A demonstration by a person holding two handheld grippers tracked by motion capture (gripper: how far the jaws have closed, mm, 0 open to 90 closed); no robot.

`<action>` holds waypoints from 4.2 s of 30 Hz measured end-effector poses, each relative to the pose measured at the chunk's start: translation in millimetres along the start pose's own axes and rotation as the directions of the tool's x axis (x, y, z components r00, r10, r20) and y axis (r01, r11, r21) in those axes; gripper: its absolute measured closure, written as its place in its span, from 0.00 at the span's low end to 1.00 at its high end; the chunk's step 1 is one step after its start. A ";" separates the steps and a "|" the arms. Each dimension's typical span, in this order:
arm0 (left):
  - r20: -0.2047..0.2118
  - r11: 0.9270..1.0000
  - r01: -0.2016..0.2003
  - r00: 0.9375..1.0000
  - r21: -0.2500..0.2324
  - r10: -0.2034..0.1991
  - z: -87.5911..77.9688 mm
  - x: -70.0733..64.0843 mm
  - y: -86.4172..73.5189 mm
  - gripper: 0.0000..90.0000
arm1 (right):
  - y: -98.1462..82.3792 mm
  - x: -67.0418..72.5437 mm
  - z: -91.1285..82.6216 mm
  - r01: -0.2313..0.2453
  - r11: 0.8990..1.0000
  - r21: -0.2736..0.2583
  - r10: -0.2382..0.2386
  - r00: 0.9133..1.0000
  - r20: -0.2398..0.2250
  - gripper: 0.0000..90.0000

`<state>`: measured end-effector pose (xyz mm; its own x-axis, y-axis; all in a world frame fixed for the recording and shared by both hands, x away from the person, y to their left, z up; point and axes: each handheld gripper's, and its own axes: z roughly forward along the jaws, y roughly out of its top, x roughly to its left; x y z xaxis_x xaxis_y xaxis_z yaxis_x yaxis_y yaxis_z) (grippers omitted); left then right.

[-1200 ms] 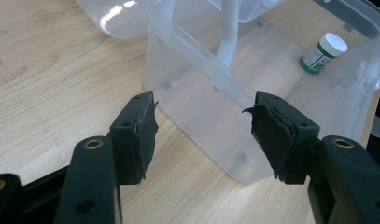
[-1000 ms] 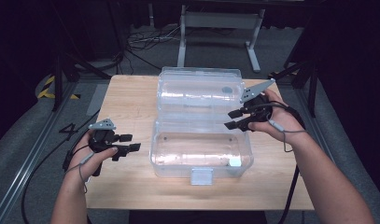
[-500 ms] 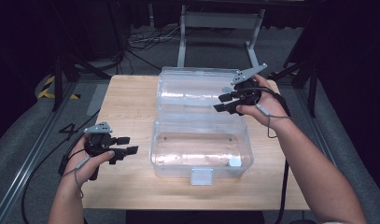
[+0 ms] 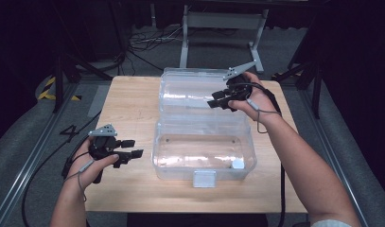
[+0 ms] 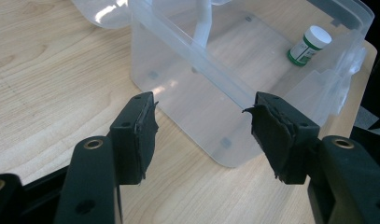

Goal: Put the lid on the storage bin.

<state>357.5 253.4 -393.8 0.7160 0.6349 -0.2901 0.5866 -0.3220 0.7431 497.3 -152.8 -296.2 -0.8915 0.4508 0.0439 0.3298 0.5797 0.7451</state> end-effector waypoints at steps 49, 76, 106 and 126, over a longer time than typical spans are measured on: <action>0.205 0.986 -0.162 0.967 0.045 0.150 46.6 -54.3 21.5 0.46 | -6.3 9.3 19.1 0.047 0.999 -0.010 -0.046 0.998 0.050 0.85; 0.294 0.957 -0.231 0.940 0.174 0.173 83.4 -71.2 15.1 0.62 | -7.0 10.2 19.0 0.044 0.999 -0.012 -0.044 0.998 0.055 0.85; 0.250 0.941 -0.268 0.944 0.208 0.214 84.8 -72.0 14.9 0.80 | -9.3 18.3 15.2 0.104 0.995 0.000 -0.104 0.993 0.064 0.91; 0.253 0.947 -0.247 0.948 0.204 0.193 85.3 -71.8 14.5 0.80 | -9.5 33.7 5.5 0.150 0.989 0.001 -0.150 0.987 0.050 0.92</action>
<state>346.9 143.2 -413.6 0.8878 0.3618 -0.2844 0.4557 -0.6054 0.6526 465.9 -139.4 -305.5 -0.9143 0.3920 -0.1016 0.1926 0.6416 0.7425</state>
